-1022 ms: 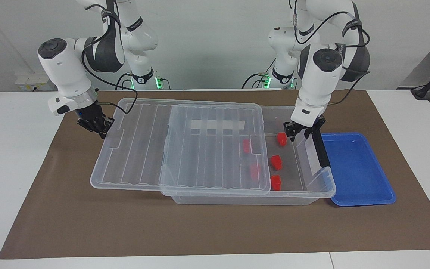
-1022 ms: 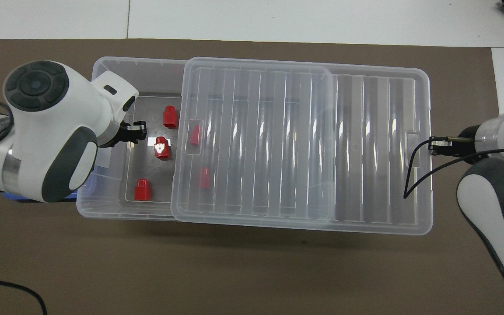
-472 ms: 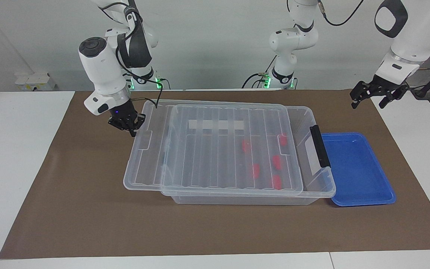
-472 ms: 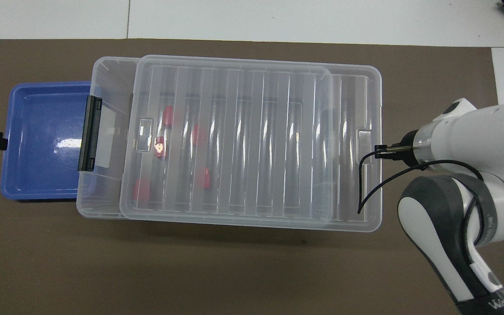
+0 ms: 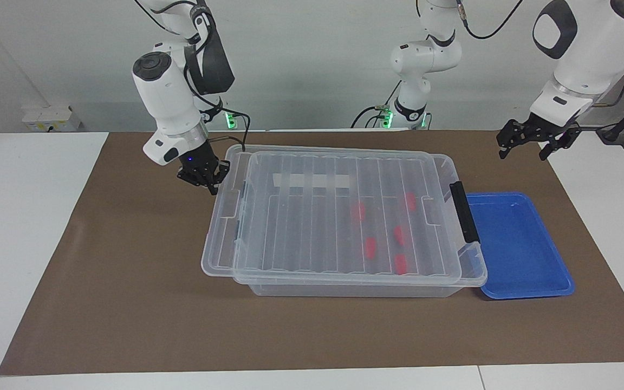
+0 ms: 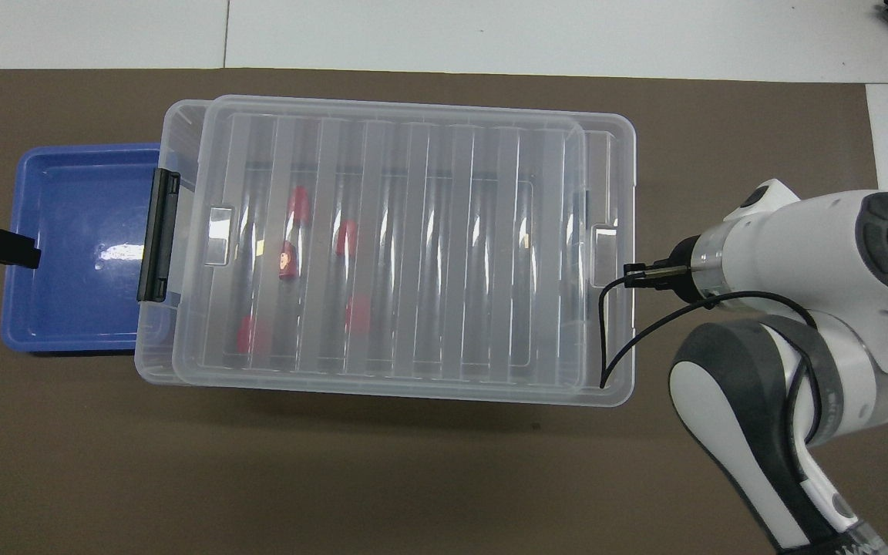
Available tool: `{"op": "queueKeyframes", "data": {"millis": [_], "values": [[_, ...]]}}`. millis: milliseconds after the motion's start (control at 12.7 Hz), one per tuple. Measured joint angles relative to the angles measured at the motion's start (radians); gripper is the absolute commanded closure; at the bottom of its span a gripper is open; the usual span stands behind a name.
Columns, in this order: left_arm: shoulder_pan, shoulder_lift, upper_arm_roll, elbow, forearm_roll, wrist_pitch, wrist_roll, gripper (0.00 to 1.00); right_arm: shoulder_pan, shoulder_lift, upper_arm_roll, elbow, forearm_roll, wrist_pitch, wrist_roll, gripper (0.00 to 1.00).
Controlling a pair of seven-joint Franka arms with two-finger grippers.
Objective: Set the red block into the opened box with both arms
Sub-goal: 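Slide the lid closed with the right gripper while the left gripper withdraws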
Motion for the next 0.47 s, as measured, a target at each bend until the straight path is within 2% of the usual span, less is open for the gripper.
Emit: {"op": "queueKeyframes", "data": {"millis": [472], "values": [[0.0, 0.0, -0.001, 0.0, 0.0, 0.0, 0.0, 0.0, 0.044, 0.0, 0.0, 0.0, 0.033, 0.0, 0.0, 1.0]]}}
